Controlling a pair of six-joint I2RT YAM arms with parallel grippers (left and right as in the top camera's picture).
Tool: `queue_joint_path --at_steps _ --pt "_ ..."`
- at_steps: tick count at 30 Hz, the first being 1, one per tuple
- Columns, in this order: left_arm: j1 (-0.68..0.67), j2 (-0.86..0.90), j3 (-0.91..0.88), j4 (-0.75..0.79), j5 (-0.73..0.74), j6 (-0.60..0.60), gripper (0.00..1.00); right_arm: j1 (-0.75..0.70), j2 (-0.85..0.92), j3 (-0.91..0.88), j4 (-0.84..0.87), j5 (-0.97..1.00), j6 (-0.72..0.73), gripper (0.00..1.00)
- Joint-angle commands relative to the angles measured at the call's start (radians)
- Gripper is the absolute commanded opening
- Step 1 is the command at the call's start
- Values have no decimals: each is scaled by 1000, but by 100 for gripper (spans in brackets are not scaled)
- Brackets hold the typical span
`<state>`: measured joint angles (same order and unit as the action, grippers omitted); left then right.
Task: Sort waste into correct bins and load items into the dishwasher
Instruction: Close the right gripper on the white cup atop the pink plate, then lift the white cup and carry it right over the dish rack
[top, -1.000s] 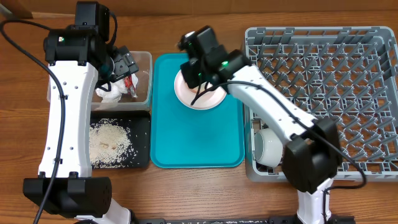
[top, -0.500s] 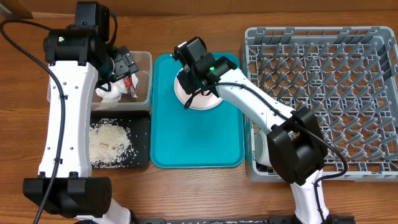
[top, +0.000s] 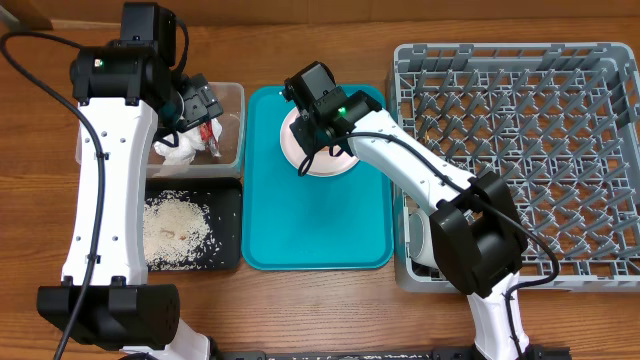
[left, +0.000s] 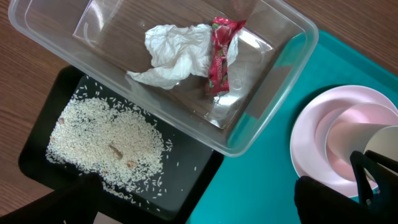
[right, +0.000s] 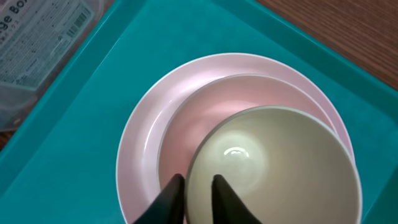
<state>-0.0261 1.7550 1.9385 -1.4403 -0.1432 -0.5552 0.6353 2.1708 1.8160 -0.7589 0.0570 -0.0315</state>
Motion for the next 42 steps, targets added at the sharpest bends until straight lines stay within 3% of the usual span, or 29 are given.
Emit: queue_joint_path --at_steps 1,4,14,20,23,28,37,42 --pt "0 -2 7 2 -9 2 100 -3 0 -11 -6 10 1 13" --pt "0 -2 7 2 -9 2 100 -3 0 -7 7 9 2 4" --pt "0 -2 7 2 -9 2 100 -37 -148 238 -106 -45 71 4" --pt "0 -2 7 2 -10 2 100 -216 -251 274 -173 -484 89 4" --pt "0 -2 7 2 -9 2 100 -357 -249 272 -221 -777 88 4" --pt "0 -2 7 2 -9 2 100 -580 -219 230 -275 -1104 75 4" --pt "0 -2 7 2 -10 2 100 -798 -99 42 -190 -1460 -52 4" --pt "0 -2 7 2 -9 2 100 -851 -13 -12 -115 -1480 -51 4"
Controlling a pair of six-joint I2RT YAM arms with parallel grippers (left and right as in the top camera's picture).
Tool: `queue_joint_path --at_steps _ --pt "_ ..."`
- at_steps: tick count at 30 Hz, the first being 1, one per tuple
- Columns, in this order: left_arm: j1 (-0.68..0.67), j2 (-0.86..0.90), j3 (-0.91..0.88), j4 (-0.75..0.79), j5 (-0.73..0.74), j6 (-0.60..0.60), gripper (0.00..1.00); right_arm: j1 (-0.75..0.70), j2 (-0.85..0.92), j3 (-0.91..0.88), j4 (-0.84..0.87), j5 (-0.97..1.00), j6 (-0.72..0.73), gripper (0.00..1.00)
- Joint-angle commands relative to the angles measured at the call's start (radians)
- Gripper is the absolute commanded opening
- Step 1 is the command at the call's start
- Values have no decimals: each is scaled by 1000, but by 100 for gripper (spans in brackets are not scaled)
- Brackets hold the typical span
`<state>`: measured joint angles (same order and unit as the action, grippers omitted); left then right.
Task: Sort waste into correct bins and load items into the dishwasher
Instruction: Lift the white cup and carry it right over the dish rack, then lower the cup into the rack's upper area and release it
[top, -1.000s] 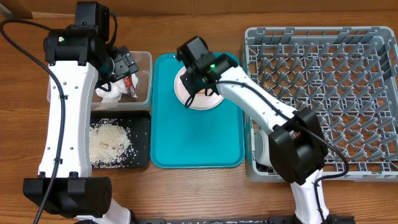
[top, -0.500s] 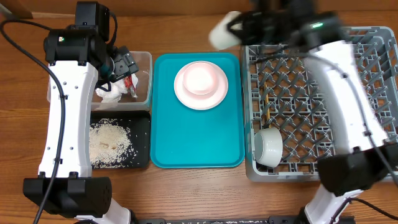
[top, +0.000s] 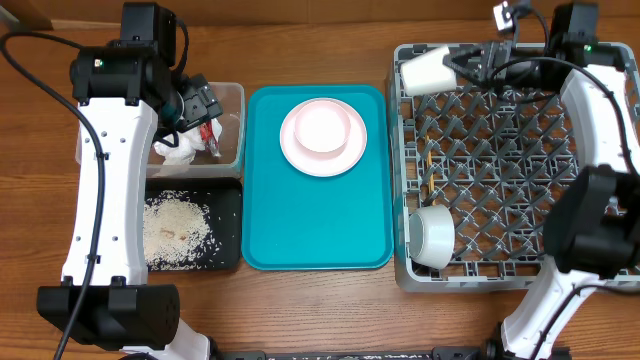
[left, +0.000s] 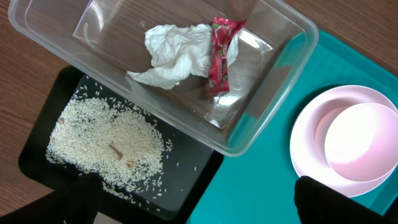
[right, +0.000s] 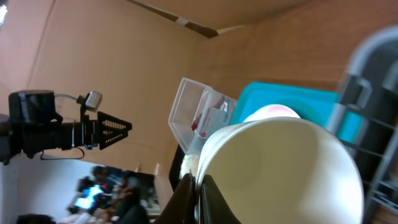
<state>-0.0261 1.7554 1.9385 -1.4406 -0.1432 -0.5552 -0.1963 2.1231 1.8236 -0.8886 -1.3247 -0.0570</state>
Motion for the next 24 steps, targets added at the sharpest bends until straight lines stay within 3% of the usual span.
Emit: queue_joint_path --at_steps 1,15,24 --pt "0 -2 7 2 -9 2 100 -29 49 -23 23 -98 -26 4" --pt "0 -2 7 2 -9 2 100 -45 151 -31 24 -90 -27 4" --pt "0 -2 7 2 -9 2 100 -45 180 -37 20 15 -30 4"
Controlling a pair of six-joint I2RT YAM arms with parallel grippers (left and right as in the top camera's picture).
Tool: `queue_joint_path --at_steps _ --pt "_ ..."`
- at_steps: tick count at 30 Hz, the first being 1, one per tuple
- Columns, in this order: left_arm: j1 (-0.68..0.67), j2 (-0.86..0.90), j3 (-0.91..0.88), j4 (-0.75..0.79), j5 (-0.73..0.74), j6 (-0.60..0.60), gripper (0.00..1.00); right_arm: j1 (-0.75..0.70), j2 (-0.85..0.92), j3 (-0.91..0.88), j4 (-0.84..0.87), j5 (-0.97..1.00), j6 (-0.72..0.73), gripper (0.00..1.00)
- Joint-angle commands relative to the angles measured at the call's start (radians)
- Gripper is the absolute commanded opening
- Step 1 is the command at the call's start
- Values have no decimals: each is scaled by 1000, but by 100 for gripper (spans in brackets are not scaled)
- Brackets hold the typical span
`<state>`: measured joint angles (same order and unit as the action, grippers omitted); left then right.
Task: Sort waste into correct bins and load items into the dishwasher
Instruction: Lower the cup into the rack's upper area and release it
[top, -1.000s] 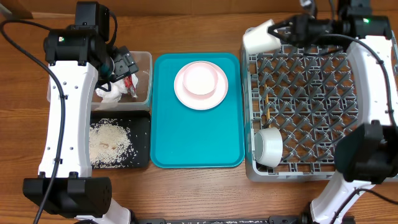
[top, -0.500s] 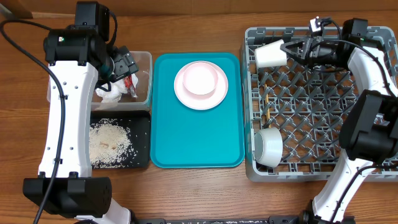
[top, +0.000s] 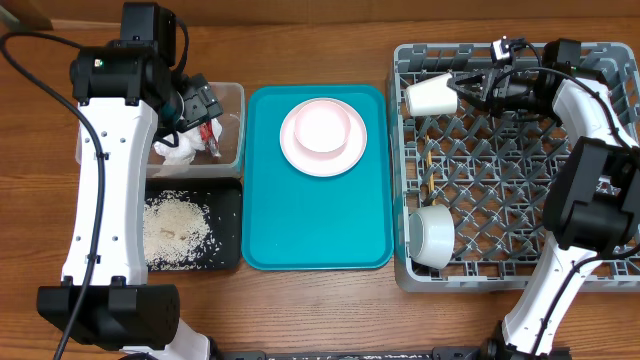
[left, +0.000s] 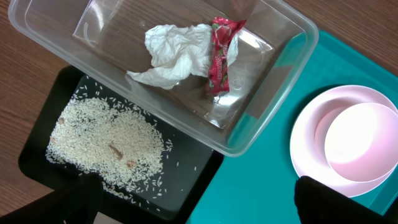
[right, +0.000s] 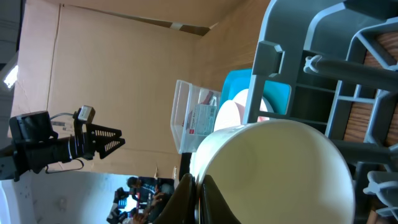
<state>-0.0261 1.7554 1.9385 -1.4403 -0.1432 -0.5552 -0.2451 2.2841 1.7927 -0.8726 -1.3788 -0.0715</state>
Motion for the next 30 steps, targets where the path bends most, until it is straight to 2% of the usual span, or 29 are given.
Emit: queue_joint_path --at_steps 1,3,8,15,23,30 --pt "0 -2 7 2 -9 2 100 3 19 -6 0 77 -16 4" --pt "0 -2 7 2 -9 2 100 -4 19 -6 -19 104 -16 4" --pt "0 -2 7 2 -9 2 100 -26 18 -6 -77 171 -20 21" --pt "0 -2 7 2 -9 2 100 -56 1 -5 -183 178 -124 38" --pt "0 -2 7 2 -9 2 100 -113 -117 -4 -238 347 -105 47" --pt "0 -2 7 2 -10 2 100 -120 -278 -4 -250 599 29 48"
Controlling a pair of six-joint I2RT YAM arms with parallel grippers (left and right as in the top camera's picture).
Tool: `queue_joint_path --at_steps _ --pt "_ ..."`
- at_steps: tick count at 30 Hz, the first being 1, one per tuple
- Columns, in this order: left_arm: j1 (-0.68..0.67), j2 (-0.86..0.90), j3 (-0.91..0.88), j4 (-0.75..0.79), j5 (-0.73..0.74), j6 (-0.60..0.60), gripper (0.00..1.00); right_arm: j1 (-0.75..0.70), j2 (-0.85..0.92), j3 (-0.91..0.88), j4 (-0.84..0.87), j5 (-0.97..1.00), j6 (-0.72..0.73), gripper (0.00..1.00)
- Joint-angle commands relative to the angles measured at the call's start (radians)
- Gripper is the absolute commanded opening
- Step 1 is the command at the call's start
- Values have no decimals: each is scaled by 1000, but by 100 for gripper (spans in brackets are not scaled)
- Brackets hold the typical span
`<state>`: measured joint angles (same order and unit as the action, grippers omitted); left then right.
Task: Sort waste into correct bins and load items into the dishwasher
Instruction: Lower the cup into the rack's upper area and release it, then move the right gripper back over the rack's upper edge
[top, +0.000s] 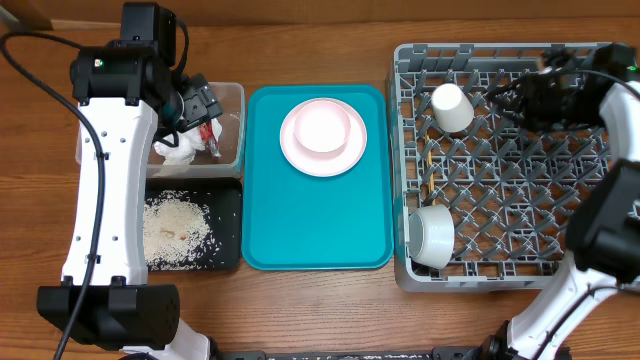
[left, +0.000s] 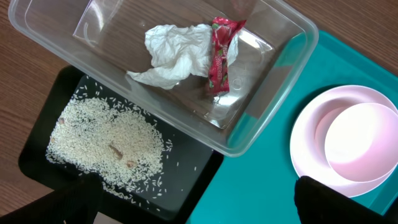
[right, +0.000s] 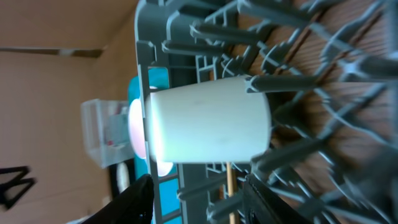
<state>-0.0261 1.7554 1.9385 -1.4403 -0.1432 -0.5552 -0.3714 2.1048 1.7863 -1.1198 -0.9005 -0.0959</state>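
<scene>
A white cup stands upside down among the pegs at the back left of the grey dishwasher rack. The right wrist view shows the cup from the side. My right gripper is open just right of the cup, with nothing between its fingers. A pink bowl sits in a pink plate on the teal tray. My left gripper hangs open over the clear bin, which holds a crumpled tissue and a red wrapper.
A black tray with spilled rice lies in front of the clear bin. A white bowl stands on edge at the rack's front left. A wooden stick lies in the rack behind it.
My right gripper was shut on the cup, held on its side at the rack's back left. Now the cup stands upside down on the pegs, and the gripper is open, farther right.
My right gripper was first shut on the cup's rim, with the cup inside the pink bowl on the tray. Later it held the cup over the rack's back-left corner, then lower among the pegs. Now the cup rests in the rack, released. The left arm stayed still throughout.
</scene>
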Motion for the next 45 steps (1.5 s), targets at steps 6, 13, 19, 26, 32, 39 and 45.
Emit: queue_joint_path --at_steps 6,13,19,26,32,39,45 --pt "0 -2 7 2 -9 2 100 65 -249 3 -45 232 72 47" --pt "0 -2 7 2 -9 2 100 255 -354 3 -58 545 161 27" --pt "0 -2 7 2 -9 2 100 385 -341 2 -18 815 274 4" --pt "0 -2 7 2 -9 2 100 406 -303 0 42 833 307 4" --pt "0 -2 7 2 -9 2 100 406 -248 0 67 832 307 4" --pt "0 -2 7 2 -9 2 100 406 -142 0 82 832 306 4" --pt "0 -2 7 2 -9 2 100 406 -37 0 86 833 306 4"
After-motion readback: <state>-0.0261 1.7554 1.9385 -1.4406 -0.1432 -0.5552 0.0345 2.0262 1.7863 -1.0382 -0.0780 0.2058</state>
